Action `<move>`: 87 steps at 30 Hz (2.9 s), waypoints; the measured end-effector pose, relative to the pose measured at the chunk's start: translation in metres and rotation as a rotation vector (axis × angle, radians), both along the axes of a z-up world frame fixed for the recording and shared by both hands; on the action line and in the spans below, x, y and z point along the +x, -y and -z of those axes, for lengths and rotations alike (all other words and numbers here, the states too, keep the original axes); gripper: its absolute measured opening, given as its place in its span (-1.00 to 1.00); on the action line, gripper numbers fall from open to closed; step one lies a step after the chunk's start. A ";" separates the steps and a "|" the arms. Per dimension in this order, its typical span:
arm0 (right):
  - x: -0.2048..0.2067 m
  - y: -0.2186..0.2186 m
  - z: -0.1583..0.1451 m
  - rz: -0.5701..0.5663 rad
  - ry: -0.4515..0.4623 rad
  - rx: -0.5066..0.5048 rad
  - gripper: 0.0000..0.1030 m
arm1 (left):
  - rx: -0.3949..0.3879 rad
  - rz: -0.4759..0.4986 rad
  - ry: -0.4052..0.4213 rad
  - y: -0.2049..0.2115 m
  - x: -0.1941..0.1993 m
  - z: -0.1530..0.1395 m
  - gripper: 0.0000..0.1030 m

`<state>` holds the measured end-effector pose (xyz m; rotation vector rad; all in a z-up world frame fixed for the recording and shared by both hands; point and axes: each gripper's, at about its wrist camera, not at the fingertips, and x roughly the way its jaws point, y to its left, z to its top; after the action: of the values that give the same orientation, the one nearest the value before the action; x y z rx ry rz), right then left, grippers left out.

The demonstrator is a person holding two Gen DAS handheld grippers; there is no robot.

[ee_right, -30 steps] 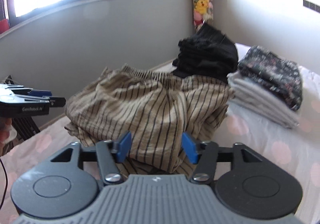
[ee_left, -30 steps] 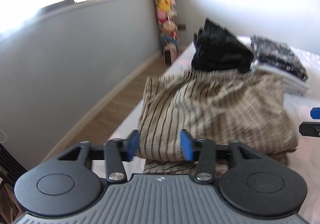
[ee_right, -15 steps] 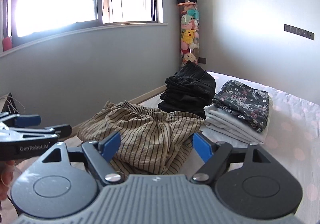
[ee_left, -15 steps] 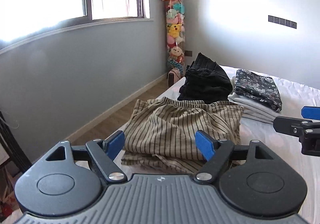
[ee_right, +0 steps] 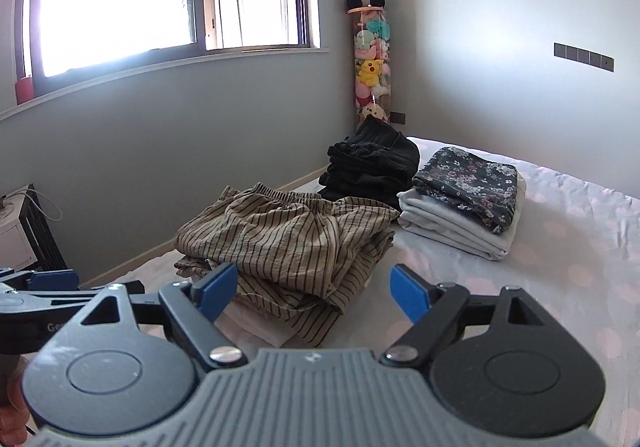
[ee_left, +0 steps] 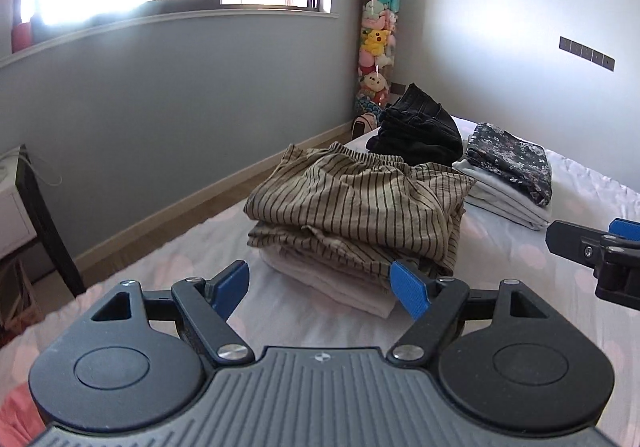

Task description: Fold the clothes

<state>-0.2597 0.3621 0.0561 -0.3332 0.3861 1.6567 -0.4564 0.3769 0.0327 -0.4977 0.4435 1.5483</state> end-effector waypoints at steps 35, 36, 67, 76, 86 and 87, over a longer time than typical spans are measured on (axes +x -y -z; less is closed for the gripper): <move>0.015 0.095 0.027 0.001 0.066 0.030 0.73 | -0.051 0.058 -0.064 0.082 0.049 0.012 0.79; 0.016 0.096 0.026 0.004 0.067 0.031 0.73 | -0.050 0.060 -0.064 0.082 0.050 0.012 0.79; 0.026 0.103 0.030 0.023 0.068 0.024 0.75 | -0.043 0.072 -0.088 0.088 0.061 0.008 0.79; 0.025 0.101 0.030 0.024 0.067 0.023 0.75 | -0.040 0.069 -0.088 0.088 0.060 0.006 0.79; 0.028 0.101 0.030 0.028 0.064 0.022 0.75 | -0.041 0.067 -0.092 0.088 0.064 0.005 0.79; 0.029 0.102 0.030 0.029 0.064 0.022 0.75 | -0.040 0.067 -0.094 0.088 0.065 0.005 0.79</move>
<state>-0.2312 0.2606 0.0260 -0.3618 0.3228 1.6172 -0.3915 0.2885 0.0273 -0.4382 0.5585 1.5052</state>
